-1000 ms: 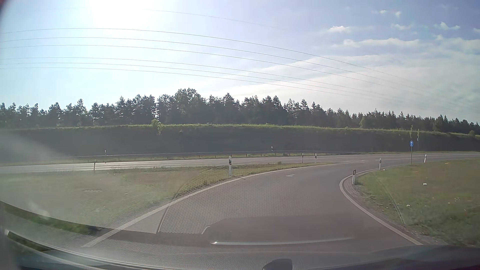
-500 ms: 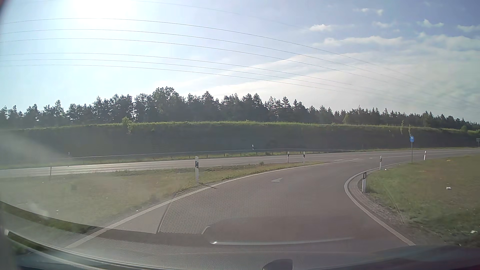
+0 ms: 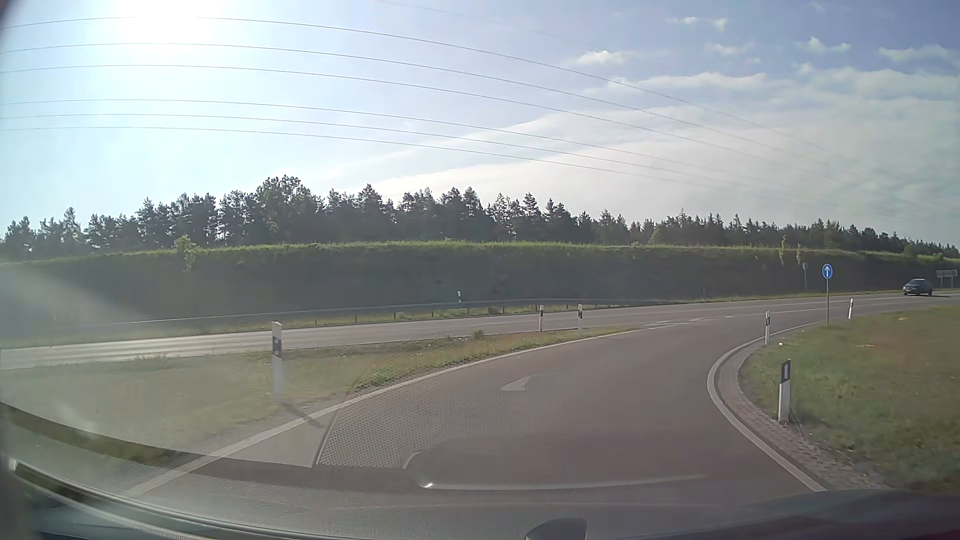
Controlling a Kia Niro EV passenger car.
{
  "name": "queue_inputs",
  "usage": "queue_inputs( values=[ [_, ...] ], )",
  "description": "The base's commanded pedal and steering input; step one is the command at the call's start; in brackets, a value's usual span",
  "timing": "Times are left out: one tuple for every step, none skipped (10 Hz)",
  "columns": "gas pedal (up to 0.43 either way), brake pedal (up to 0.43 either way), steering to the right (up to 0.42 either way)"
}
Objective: Follow the waypoints while adhering to traffic rules and regulations
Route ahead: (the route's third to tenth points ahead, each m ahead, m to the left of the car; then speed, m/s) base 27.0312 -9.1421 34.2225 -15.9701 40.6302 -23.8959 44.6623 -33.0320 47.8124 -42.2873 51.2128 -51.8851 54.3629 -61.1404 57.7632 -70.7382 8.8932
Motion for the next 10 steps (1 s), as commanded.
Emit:
queue_inputs(
  values=[
    [0.098,0.0,0.078],
    [0.11,0.0,0.08],
    [0.11,0.0,0.085],
    [0.11,0.0,0.09],
    [0.11,0.0,0.095],
    [0.11,0.0,0.104],
    [0.11,0.0,0.114],
    [0.11,0.0,0.124],
    [0.11,0.0,0.13],
    [0.11,0.0,0.136]
  ],
)
